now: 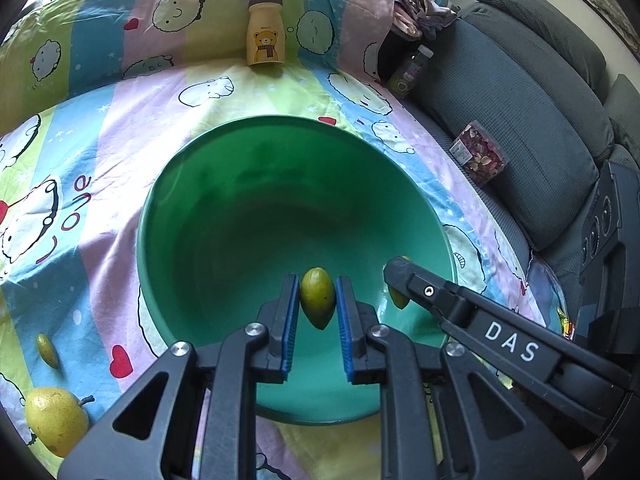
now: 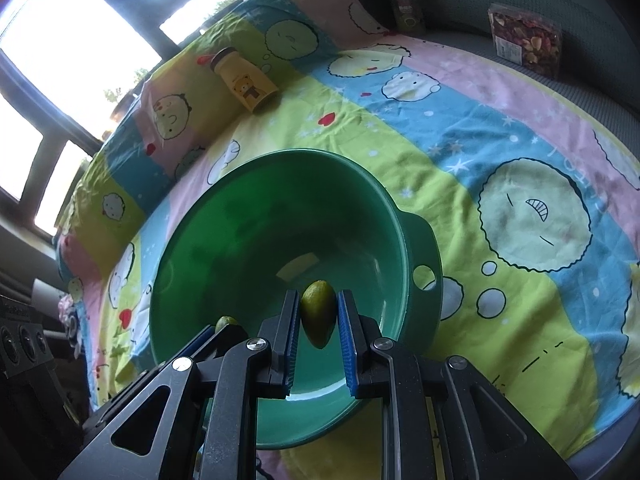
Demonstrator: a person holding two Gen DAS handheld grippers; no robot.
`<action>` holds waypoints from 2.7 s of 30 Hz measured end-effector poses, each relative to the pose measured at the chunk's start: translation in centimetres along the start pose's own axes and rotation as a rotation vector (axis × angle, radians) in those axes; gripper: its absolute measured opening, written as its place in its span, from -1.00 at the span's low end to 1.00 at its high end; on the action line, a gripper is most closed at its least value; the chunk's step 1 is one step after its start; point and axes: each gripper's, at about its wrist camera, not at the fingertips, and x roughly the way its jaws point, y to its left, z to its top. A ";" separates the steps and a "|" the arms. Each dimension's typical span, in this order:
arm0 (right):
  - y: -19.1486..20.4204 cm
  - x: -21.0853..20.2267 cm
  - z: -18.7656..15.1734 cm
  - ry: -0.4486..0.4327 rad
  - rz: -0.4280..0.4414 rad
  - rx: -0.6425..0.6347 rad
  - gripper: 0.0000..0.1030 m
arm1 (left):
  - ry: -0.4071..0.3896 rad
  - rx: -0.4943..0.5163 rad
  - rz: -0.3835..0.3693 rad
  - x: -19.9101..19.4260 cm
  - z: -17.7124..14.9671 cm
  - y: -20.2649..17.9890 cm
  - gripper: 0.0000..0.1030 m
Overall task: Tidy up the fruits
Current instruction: 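Open the left tool over the bowl while the right tool releases its green fruit, then move the right tool to the yellow pear and close its fingers around it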
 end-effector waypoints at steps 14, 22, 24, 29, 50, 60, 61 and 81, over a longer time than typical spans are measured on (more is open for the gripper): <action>0.1 -0.2 0.0 -0.003 -0.035 -0.009 -0.58 | -0.043 -0.021 0.004 -1.7 -0.2 0.5 -0.30; 2.1 -2.0 -0.8 -0.057 -0.001 -0.058 0.14 | -0.134 -0.077 -0.003 -7.5 -2.6 3.3 0.07; 2.9 -2.5 -1.3 -0.067 0.021 -0.085 0.21 | -0.148 -0.097 0.018 -9.1 -3.5 4.5 0.16; 5.5 -3.3 -2.7 -0.073 0.071 -0.160 0.37 | -0.162 -0.141 0.126 -12.6 -5.9 7.8 0.28; 15.5 2.2 -10.5 0.259 0.251 -0.395 0.38 | -0.075 -0.385 0.158 -14.0 -13.1 18.4 0.27; 16.8 6.1 -12.2 0.423 0.336 -0.346 0.38 | -0.081 -0.372 0.092 -12.9 -12.5 18.2 0.29; 16.9 6.5 -12.3 0.436 0.343 -0.340 0.38 | -0.079 -0.372 0.092 -12.7 -12.4 18.2 0.29; 17.5 9.6 -13.4 0.524 0.319 -0.313 0.38 | -0.047 -0.385 0.121 -10.5 -11.9 18.5 0.33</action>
